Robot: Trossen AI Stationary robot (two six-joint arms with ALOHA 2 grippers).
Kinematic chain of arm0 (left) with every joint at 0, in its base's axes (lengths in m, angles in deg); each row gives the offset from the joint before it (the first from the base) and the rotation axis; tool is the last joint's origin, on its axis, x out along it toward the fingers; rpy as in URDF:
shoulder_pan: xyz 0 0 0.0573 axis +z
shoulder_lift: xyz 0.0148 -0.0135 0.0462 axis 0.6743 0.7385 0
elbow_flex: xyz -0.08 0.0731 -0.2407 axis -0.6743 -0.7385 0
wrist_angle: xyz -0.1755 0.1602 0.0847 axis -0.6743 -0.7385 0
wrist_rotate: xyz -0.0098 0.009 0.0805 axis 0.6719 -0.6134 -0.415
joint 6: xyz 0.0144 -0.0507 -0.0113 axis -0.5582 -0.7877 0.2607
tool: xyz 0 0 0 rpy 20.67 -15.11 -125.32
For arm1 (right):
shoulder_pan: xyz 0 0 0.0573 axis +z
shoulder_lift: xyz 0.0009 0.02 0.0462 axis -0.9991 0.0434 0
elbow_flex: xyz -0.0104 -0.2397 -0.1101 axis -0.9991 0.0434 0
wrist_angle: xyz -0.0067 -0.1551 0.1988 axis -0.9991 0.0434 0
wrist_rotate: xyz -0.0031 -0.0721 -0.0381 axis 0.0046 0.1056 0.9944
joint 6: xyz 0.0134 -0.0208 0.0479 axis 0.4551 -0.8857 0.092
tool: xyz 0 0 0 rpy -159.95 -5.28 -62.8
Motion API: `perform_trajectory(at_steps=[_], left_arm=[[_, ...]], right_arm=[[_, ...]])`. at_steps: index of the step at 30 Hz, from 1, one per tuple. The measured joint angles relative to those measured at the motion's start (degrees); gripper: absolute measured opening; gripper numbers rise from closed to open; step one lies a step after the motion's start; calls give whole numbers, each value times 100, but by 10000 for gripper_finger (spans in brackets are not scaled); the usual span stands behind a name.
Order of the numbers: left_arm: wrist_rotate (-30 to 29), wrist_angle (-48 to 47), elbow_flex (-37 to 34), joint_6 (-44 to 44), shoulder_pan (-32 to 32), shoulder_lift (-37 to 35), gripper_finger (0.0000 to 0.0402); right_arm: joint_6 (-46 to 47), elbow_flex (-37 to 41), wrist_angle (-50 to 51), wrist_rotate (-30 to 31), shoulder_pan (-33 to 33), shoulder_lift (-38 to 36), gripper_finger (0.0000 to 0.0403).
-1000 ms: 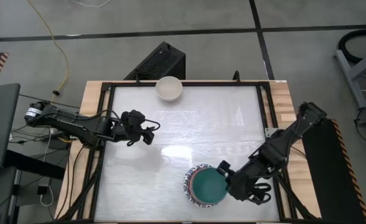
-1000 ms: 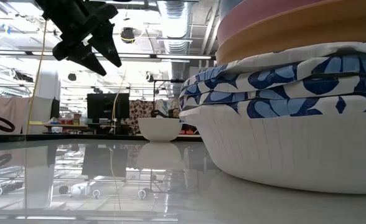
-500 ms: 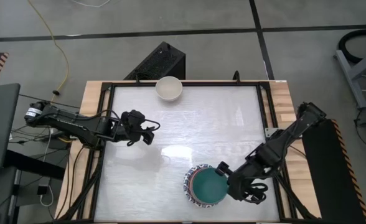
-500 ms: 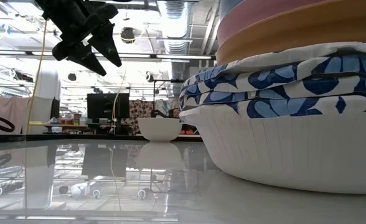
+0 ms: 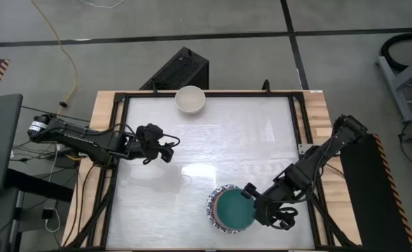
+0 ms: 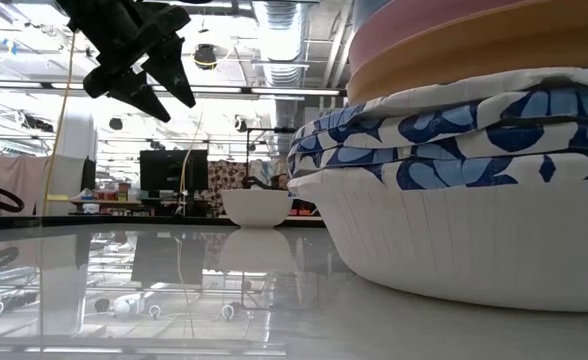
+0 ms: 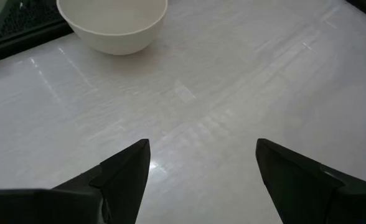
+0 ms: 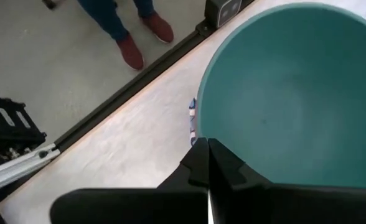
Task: Nest bowls inside each other
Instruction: Stack the green bowl on top of the orange bowl, then stack the white bowl on top of the green bowl
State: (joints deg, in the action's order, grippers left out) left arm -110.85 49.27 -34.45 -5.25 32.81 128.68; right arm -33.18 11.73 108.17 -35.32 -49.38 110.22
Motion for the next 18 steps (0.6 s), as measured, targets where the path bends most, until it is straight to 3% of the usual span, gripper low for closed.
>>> perform_trajectory(at_steps=[10,18], left_arm=[[1,-1,0,-5,0,0,281],[306,0,0,-102,0,0,281]], right_arm=[[23,34,-126,21,-2,0,12],[685,-640,691,1737,-203,-9,12]])
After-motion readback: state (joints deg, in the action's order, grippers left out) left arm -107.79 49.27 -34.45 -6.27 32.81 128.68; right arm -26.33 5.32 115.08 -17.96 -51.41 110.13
